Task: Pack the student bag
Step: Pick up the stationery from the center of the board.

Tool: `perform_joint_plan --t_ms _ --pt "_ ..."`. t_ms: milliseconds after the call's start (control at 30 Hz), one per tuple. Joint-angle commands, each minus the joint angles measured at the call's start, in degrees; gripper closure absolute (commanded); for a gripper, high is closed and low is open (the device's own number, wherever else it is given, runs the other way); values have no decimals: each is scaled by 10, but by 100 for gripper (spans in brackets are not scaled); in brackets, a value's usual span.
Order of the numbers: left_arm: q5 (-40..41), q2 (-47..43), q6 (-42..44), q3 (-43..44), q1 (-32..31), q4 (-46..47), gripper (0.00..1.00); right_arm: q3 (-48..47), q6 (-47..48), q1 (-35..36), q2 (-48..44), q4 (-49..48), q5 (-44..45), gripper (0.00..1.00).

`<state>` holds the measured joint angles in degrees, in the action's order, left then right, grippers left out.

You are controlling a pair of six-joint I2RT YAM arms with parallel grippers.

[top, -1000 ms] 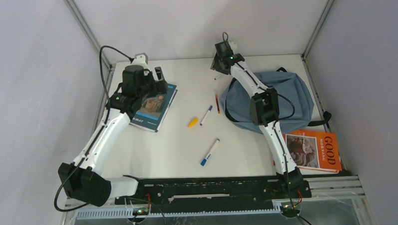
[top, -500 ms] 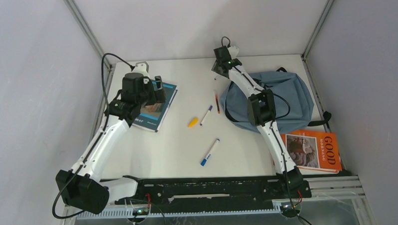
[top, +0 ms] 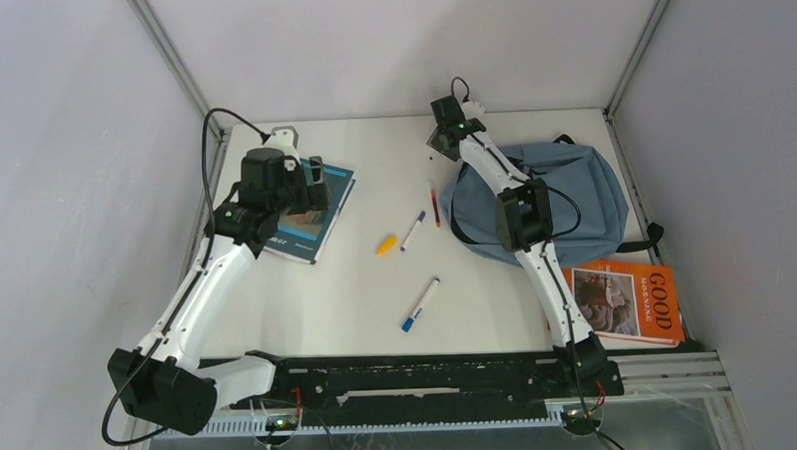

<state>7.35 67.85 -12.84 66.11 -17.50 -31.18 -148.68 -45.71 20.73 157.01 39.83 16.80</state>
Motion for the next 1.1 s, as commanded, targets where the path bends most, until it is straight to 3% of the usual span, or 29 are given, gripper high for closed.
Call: perform_joint_plan --t_ms 0,167,400,1067 --pt "0 -25 19 -15 1 4 10 -19 -45 -6 0 27 -2 46" --pt "-3 -31 21 -19 1 2 9 -14 -71 -13 7 28 -32 47" --pt "-1 -35 25 -21 1 2 9 -23 -65 -12 14 30 -43 59" --pt "-2 -43 33 -44 0 3 9 -28 -41 2 14 55 -57 72"
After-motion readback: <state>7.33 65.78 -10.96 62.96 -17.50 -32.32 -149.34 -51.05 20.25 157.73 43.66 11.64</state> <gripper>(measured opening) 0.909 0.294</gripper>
